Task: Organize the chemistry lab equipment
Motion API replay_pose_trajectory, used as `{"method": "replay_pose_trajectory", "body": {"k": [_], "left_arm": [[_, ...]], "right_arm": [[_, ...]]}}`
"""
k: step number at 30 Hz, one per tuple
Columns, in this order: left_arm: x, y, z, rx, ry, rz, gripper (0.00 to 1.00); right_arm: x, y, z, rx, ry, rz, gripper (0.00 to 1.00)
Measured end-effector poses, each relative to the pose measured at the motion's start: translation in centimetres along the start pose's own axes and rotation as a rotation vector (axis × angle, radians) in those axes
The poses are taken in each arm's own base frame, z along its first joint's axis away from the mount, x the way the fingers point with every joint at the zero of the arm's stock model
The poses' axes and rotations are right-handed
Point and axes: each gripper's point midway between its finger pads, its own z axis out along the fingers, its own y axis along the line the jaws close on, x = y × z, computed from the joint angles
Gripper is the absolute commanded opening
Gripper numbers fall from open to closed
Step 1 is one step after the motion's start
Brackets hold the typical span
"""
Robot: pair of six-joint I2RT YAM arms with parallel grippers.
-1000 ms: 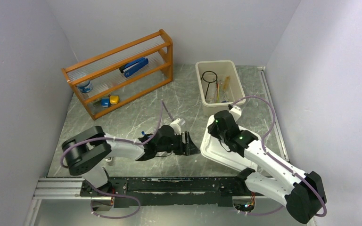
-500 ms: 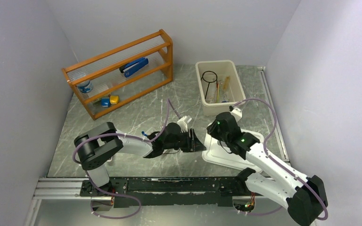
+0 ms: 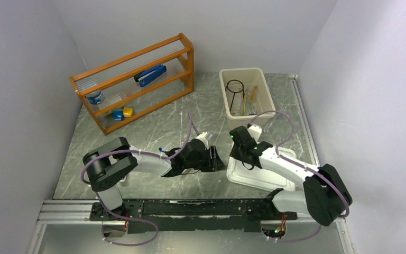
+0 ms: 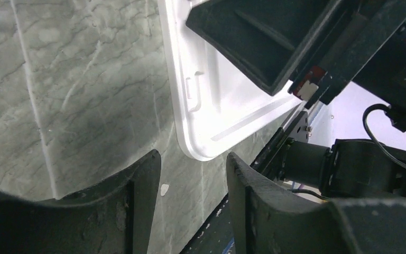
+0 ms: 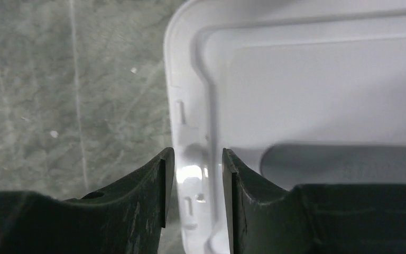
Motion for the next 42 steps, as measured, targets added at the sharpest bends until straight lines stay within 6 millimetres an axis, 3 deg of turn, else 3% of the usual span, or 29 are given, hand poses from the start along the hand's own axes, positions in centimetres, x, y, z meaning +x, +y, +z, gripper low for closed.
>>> {"method": "replay_pose_trajectory", "body": {"k": [3,11,19,25,30,37,42], "left_arm": [[0.1,0.5,0.0,-0.022,0.002,0.002,0.56],[0.4,1.2,-0.1,-0.050,0.012,0.003,0.55],[0.6,1.6,0.1,-0.058,0.018,0.002,0.61],[0.8,2.0,0.4,-0.068,0.025,0.000,0.67],[0.7,0.7,0.4,-0.014,0.032,-0.014,0.67],[0.4,-2.8,0.2,0.134,0.048,-0.058,0.45],[0.1,-4.3,-0.3,0.211,0.043,-0.099,0.08]], "right_arm": [[-0.2,0.8,0.8,-0.014,-0.004,-0.004,0.36],[-1.0,1.7,2.0,-0.009,-0.033,-0.004,0.00],[-1.0,1.5,1.5,-0.024,-0.039,0.002,0.00],[-1.7,1.8,-0.4,-0.073,-0.058,0.018,0.00],[-2.7,2.4,-2.4,-0.142,-0.090,0.046,0.00],[-3.8,3.5,-4.8,-0.241,-0.125,0.107,0.00],[-3.9,3.9,-5.7,-0.288,-0.130,0.147,0.00]]}}
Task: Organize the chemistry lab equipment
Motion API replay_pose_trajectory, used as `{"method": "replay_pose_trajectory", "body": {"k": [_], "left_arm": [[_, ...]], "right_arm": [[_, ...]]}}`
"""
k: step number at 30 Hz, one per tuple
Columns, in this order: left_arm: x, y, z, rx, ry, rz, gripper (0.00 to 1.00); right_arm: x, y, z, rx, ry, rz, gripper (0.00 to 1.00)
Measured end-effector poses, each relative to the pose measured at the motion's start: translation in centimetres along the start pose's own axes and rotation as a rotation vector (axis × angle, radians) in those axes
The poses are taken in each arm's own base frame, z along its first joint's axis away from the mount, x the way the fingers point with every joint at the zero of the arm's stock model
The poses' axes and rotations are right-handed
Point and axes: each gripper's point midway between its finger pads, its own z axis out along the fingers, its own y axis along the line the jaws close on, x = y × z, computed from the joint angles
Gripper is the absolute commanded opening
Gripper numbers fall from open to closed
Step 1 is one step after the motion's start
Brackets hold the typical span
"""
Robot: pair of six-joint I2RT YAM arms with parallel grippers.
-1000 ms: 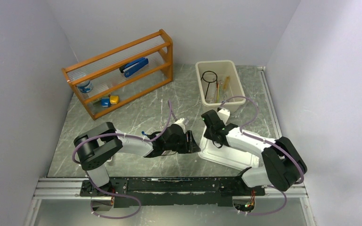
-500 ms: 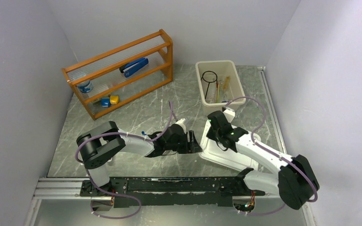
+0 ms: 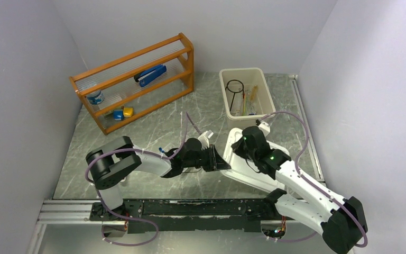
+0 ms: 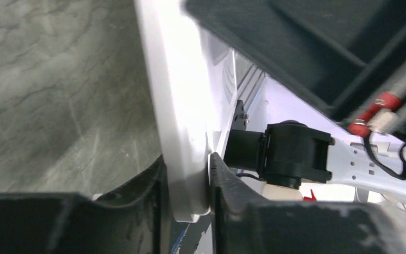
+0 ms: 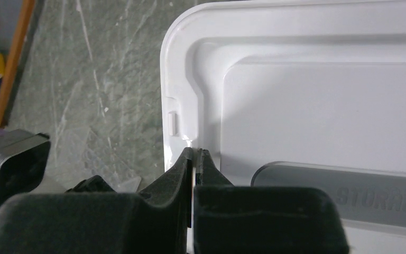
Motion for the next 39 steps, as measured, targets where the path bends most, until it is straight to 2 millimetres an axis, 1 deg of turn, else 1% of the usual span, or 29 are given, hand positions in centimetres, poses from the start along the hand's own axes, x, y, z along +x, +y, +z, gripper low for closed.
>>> {"method": "replay_pose_trajectory", "body": {"k": [1,2,5,8,10,14,16,18,19,21,23,24,26,28,30,32,35,37,39], "left_arm": [[0.0,0.2,-0.2,0.000,-0.001,-0.016,0.05],[0.0,0.1,-0.3,0.012,-0.002,-0.027,0.05],[-0.1,-0.7,-1.3,0.037,-0.011,-0.040,0.05],[0.1,-1.3,-2.8,0.040,-0.009,-0.015,0.05],[0.0,-2.1,-4.1,0.035,-0.011,0.021,0.05],[-0.9,-4.6,-7.0,0.044,-0.033,0.131,0.05],[-1.6,-5.8,-8.3,0.033,-0.041,0.189,0.05],[-2.8,-7.3,-9.5,0.020,-0.051,0.249,0.05],[-3.6,-8.3,-10.2,0.018,-0.059,0.283,0.05],[-5.6,-9.5,-11.4,0.004,-0.085,0.324,0.05],[-8.6,-10.2,-12.7,-0.029,-0.128,0.359,0.05],[-10.6,-10.6,-13.5,-0.050,-0.159,0.373,0.05],[-13.4,-11.5,-14.8,-0.069,-0.205,0.400,0.05],[-15.8,-12.3,-16.0,-0.073,-0.239,0.417,0.05],[-17.9,-13.2,-17.0,-0.060,-0.257,0.426,0.05],[-19.3,-13.9,-17.5,-0.042,-0.254,0.432,0.05],[-21.9,-14.6,-18.1,-0.019,-0.257,0.434,0.05],[-23.4,-14.7,-18.5,-0.005,-0.262,0.431,0.05],[-24.4,-14.6,-18.8,0.008,-0.260,0.423,0.05]], "right_arm": [[-0.1,0.2,-0.2,-0.013,-0.001,0.007,0.00],[-0.2,0.4,-0.4,-0.024,-0.003,0.010,0.07],[-0.2,1.2,-0.8,-0.067,0.004,0.005,0.34],[-0.6,2.3,-1.4,-0.120,0.004,-0.021,0.50],[-1.5,3.8,-2.5,-0.185,-0.012,-0.049,0.55],[-4.4,6.8,-5.8,-0.320,-0.090,-0.120,0.60],[-5.7,7.9,-7.3,-0.356,-0.123,-0.155,0.62],[-7.0,8.9,-8.6,-0.380,-0.151,-0.188,0.63],[-7.5,9.2,-9.1,-0.388,-0.163,-0.200,0.64],[-8.9,10.2,-10.5,-0.409,-0.196,-0.228,0.65],[-10.6,11.3,-11.9,-0.430,-0.242,-0.249,0.67],[-11.5,11.8,-12.6,-0.438,-0.268,-0.256,0.68],[-13.2,12.8,-13.8,-0.453,-0.322,-0.271,0.70],[-14.5,13.5,-14.7,-0.462,-0.365,-0.284,0.71],[-15.5,14.0,-15.0,-0.462,-0.403,-0.300,0.72],[-16.2,14.3,-14.6,-0.446,-0.426,-0.322,0.72],[-16.9,14.7,-13.1,-0.405,-0.433,-0.359,0.73],[-17.4,14.7,-11.6,-0.372,-0.424,-0.381,0.73],[-18.3,14.3,-9.7,-0.334,-0.411,-0.399,0.73]]}}
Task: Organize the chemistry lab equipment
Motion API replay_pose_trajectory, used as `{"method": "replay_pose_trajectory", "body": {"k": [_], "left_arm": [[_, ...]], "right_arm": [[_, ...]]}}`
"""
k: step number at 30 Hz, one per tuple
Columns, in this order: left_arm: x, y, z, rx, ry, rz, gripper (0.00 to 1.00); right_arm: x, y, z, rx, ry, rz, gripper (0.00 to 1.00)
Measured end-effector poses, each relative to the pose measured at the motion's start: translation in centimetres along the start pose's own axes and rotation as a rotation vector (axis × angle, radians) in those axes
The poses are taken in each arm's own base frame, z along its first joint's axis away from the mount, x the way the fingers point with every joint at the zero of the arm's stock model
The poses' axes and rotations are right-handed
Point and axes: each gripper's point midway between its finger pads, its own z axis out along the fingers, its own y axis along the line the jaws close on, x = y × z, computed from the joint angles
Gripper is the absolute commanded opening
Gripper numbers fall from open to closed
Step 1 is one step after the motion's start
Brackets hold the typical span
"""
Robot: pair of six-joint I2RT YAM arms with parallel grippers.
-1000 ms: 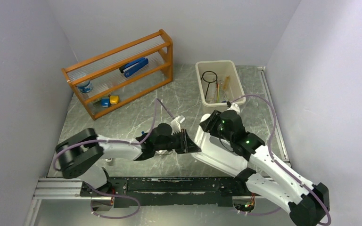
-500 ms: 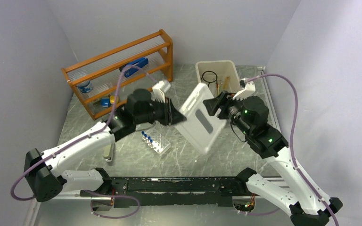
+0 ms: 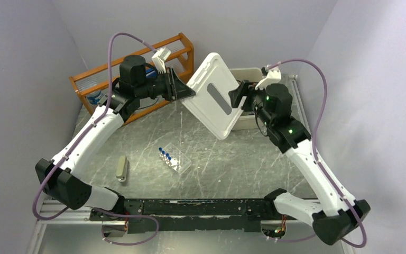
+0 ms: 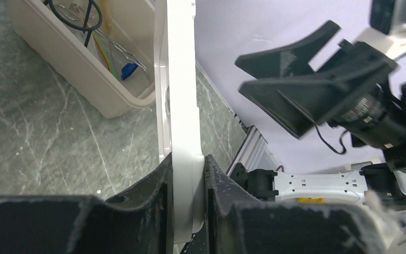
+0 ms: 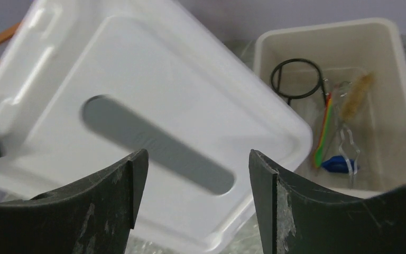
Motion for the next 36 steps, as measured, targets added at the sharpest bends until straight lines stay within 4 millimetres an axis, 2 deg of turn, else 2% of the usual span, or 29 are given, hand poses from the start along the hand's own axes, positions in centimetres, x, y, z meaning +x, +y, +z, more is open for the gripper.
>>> {"method": "replay_pose_trajectory", "body": {"k": [6,8,10,12,15,18,23,28,31,34,36], "left_arm": [[-0.9,0.8,-1.0,0.042,0.015,-0.037,0.05],[-1.1,0.6,-1.4,0.063,0.020,-0.040,0.05],[-1.4,0.3,-1.9,0.085,0.021,-0.043,0.05],[-1.6,-0.2,-2.4,0.107,0.020,-0.041,0.05],[-1.8,-1.1,-3.0,0.141,0.017,-0.036,0.05],[-1.9,-2.1,-3.6,0.171,0.016,-0.028,0.05],[-2.0,-3.1,-4.7,0.187,0.011,-0.006,0.05],[-1.6,-3.8,-6.4,0.199,0.020,0.039,0.05],[-1.7,-4.2,-7.4,0.216,0.020,0.071,0.05],[-1.8,-4.7,-8.0,0.235,0.021,0.087,0.05],[-1.8,-5.0,-8.4,0.249,0.021,0.097,0.05]], "right_arm": [[-1.3,-5.6,4.4,-0.008,0.019,0.007,0.68],[-1.6,-6.5,5.5,-0.062,0.018,0.001,0.67],[-1.5,-5.9,6.3,-0.160,0.024,-0.022,0.67],[-1.5,-4.4,6.5,-0.267,0.019,-0.056,0.67],[-1.9,-2.1,5.9,-0.424,-0.005,-0.121,0.67],[-2.2,-0.8,5.4,-0.519,-0.028,-0.176,0.67],[-1.5,0.6,4.5,-0.704,-0.010,-0.222,0.59],[-1.1,1.9,2.7,-0.873,0.005,-0.245,0.50],[-1.4,2.6,1.3,-0.929,-0.010,-0.266,0.38],[-1.7,3.2,-0.1,-0.966,-0.019,-0.285,0.19],[-2.0,3.5,-0.8,-0.984,-0.023,-0.289,0.10]]}}
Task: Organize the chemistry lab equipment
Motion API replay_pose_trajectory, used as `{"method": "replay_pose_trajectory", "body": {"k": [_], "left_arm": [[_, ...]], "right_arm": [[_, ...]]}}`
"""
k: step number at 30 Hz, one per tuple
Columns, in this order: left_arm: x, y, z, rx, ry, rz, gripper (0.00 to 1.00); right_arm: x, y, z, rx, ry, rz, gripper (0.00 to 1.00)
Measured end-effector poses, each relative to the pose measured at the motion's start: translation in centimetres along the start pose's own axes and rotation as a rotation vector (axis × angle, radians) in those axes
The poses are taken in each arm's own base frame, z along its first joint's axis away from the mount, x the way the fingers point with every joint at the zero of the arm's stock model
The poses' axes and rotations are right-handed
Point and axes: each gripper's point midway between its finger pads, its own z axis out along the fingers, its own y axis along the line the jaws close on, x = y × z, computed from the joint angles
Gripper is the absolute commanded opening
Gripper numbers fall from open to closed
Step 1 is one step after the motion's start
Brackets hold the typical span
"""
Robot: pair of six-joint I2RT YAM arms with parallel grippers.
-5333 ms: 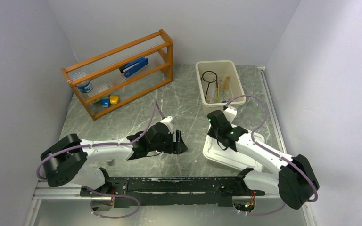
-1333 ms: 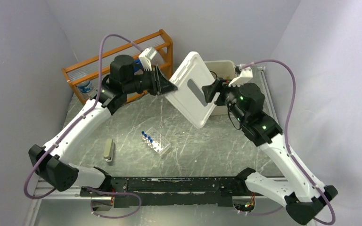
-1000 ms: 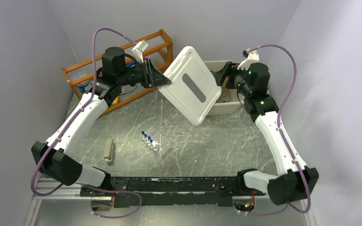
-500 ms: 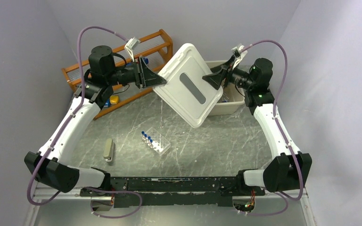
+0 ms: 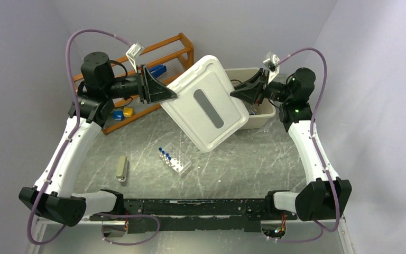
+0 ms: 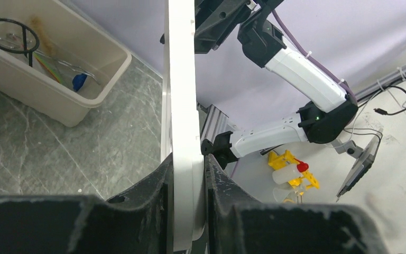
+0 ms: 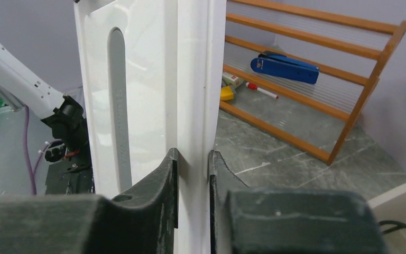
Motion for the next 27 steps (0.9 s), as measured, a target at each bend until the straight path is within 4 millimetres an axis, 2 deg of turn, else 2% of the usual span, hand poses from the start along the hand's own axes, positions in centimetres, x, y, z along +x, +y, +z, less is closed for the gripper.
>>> {"method": "replay_pose_trajectory", "body": {"k": [2,6,8,11,15,17,19,27], "left_arm": [[-0.1,-0.5,-0.2,0.014,-0.004,0.015,0.05],[-0.5,-1.4,-0.5,0.046,-0.021,0.039,0.05],[-0.5,-1.6,-0.4,0.065,-0.025,0.042,0.05],[-0.5,-1.5,-0.3,0.082,-0.035,0.048,0.05],[-0.5,-2.0,-0.4,0.106,-0.036,0.075,0.05],[-0.5,-2.7,-0.7,0.116,-0.039,0.095,0.05],[-0.5,-3.2,-1.0,0.121,-0.043,0.118,0.05],[-1.6,-4.1,-1.4,0.098,-0.066,0.191,0.06]], "right_arm": [[-0.4,0.5,-0.1,-0.013,-0.005,-0.003,0.11],[-0.9,1.1,-0.1,-0.027,-0.012,0.005,0.49],[-1.1,1.3,-0.1,-0.031,-0.015,0.010,0.61],[-1.1,2.2,0.3,-0.061,-0.013,0.007,0.72],[-1.3,2.8,0.4,-0.092,-0.013,0.016,0.76],[-1.5,3.0,0.5,-0.115,-0.016,0.022,0.75],[-1.4,3.2,0.7,-0.139,-0.013,0.030,0.68],[-1.0,5.0,0.5,-0.193,0.006,0.031,0.11]]}}
